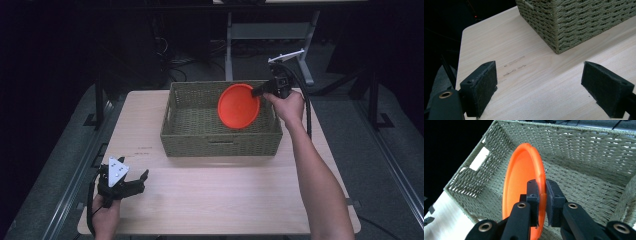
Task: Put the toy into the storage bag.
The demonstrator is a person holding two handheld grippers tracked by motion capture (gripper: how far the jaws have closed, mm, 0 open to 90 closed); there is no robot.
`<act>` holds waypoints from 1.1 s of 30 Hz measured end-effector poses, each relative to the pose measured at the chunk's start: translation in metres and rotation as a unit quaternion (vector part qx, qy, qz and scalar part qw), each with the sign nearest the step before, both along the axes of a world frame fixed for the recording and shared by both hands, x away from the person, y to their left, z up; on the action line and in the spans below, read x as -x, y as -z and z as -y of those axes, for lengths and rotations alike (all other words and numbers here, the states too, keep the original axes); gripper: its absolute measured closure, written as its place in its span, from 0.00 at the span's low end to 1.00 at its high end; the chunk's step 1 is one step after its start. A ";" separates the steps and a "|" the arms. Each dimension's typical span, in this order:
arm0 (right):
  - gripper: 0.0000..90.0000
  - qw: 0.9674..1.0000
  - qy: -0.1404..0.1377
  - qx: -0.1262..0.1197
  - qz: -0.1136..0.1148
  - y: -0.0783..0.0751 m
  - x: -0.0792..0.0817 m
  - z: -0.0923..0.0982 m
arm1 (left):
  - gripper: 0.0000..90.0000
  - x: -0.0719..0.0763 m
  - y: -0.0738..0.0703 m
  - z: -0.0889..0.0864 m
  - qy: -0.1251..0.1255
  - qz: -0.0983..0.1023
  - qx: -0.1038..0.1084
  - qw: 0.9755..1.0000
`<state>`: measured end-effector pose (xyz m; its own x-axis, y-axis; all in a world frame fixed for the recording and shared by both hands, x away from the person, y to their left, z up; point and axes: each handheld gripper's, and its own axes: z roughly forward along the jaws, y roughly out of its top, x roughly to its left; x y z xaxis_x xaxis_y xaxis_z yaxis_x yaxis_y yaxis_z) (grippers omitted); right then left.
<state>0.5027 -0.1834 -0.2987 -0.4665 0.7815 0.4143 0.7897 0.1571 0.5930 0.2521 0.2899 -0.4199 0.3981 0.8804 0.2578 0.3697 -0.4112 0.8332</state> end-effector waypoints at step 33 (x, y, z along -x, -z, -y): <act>0.91 0.999 -0.007 0.033 -0.024 0.033 -0.007 -0.021 | 0.14 0.001 -0.001 0.000 -0.001 0.002 0.002 1.000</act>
<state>0.5101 -0.1620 -0.3321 -0.4589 0.8015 0.3835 0.8139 0.2062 0.5431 0.2515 0.2901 -0.4194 0.3958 0.8820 0.2559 0.3677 -0.4075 0.8359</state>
